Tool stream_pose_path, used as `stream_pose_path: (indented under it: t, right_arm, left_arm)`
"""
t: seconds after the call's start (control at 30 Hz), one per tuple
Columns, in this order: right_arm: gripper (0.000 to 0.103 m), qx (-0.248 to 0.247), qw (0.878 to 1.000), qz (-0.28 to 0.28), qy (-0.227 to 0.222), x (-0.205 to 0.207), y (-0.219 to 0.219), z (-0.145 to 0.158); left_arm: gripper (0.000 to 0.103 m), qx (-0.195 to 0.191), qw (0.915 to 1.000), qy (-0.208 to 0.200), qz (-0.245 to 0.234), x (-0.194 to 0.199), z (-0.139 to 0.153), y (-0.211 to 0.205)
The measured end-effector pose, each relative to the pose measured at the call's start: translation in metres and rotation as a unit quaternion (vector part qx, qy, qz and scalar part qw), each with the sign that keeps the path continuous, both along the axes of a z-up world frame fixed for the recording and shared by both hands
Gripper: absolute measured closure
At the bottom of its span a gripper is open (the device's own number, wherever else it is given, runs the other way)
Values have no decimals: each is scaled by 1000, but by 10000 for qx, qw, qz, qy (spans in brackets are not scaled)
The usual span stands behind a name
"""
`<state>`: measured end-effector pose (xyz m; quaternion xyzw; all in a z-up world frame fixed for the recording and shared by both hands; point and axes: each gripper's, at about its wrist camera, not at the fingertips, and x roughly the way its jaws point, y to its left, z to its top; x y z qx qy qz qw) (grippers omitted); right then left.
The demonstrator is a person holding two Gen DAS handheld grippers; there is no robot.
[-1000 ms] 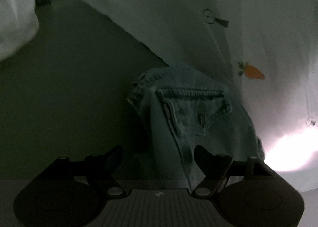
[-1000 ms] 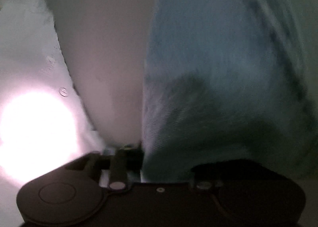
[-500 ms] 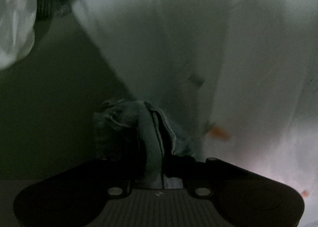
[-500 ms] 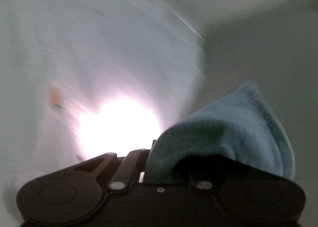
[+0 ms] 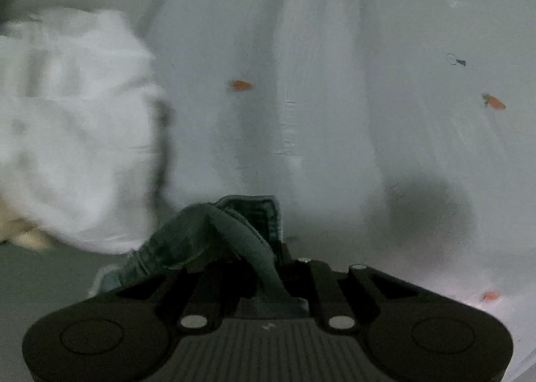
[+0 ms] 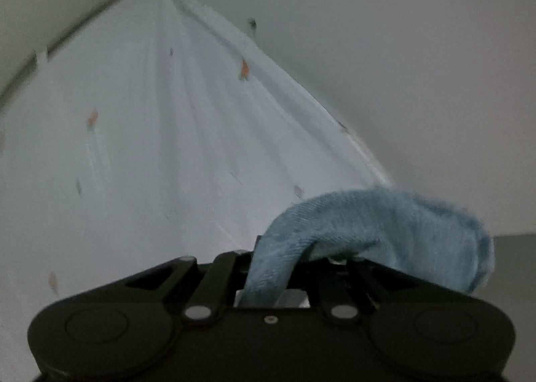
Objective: Fold clothes
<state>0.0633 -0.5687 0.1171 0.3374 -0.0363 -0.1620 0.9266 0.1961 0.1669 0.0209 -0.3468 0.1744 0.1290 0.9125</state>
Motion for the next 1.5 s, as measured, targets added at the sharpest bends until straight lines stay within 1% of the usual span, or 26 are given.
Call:
stream_pose_path:
  t: [0.07,0.13,0.17,0.2,0.23,0.27,0.3,0.33,0.37,0.4,0.43,0.5,0.6,0.67,0.73,0.8,0.93,1.07,1.1,1.23,1.27,1.3,1.33,1.4,1.47,1.5]
  right_arm:
    - [96,185,9975,-58,679,-13,-9,-44]
    - [96,526,9877,-99,1466,-24,-17,-97]
    - [96,808,9777,-89,1936,-27,-24,-129]
    - [96,1087,9646,-78,2400,-29,-31,-161]
    - [96,1285,9501,-76,2841,-30,-36,-191]
    - [96,1402,9348,-83,3261,-32,-39,-221]
    - [96,1500,9213,-67,3587,-36,-41,-245]
    - [94,1582,9105,-30,3820,-42,-43,-263]
    - [92,1655,9049,-14,3920,-48,-46,-276]
    - [85,1708,9058,-33,3878,-54,-49,-281]
    - [76,1737,9058,-43,3864,-58,-52,-283]
    - [70,1773,9030,-23,3912,-58,-54,-284]
    - [65,1684,8958,82,4111,-59,-49,-282]
    - [60,1579,8908,166,4258,-61,-41,-279]
    - [56,1345,8866,327,4413,-65,-34,-279]
    - [54,989,8826,473,4572,-67,-29,-276]
    - [51,276,8766,608,4765,-70,-25,-262]
    - [50,26,8640,839,4964,-69,-28,-250]
    - [50,-19,8629,858,4981,-70,-29,-246]
    - [51,-232,8710,667,4862,-76,-32,-228]
    - [51,-187,8766,618,4769,-79,-34,-225]
    - [51,-44,8855,567,4612,-82,-38,-222]
    - [51,64,8904,520,4521,-85,-41,-220]
    - [51,40,8889,488,4554,-84,-42,-220]
    - [50,-205,8858,473,4613,-81,-40,-218]
    - [48,-335,8842,463,4637,-79,-39,-217]
  left_arm:
    - [89,-62,9987,455,233,-48,-29,1]
    - [89,-232,9920,1128,513,-88,-77,-1]
    - [88,-300,9862,1498,634,-104,-102,-1]
    - [88,-349,9789,1869,751,-121,-128,-1]
    - [88,-436,9726,2116,854,-140,-155,-1]
    - [87,-483,9705,2173,923,-151,-170,-4]
    - [87,-484,9688,2245,932,-157,-178,-7]
    - [86,-346,9682,2304,915,-158,-181,-13]
    - [86,-207,9673,2363,898,-159,-184,-20]
    - [86,-49,9661,2427,877,-159,-186,-26]
    - [86,238,9636,2530,825,-153,-184,-32]
    - [85,566,9569,2734,794,-139,-182,-39]
    - [83,482,9500,2935,950,-124,-186,-45]
    - [80,482,9485,2954,1034,-136,-184,-47]
    - [77,555,9463,3008,1047,-140,-184,-49]
    - [74,588,9442,3060,1068,-139,-182,-48]
    - [71,751,9419,3087,1094,-137,-173,-50]
    - [69,817,9425,3022,1170,-136,-162,-53]
    - [68,814,9426,3005,1203,-136,-160,-52]
    - [67,935,9404,2998,1308,-138,-151,-56]
    - [67,951,9400,2999,1321,-139,-151,-57]
    - [67,968,9396,3000,1334,-140,-150,-58]
    - [67,984,9389,3008,1355,-140,-149,-58]
    - [66,1032,9372,3013,1424,-142,-146,-59]
    - [61,1123,9339,2980,1626,-144,-139,-59]
    - [59,1185,9316,2956,1753,-146,-136,-59]
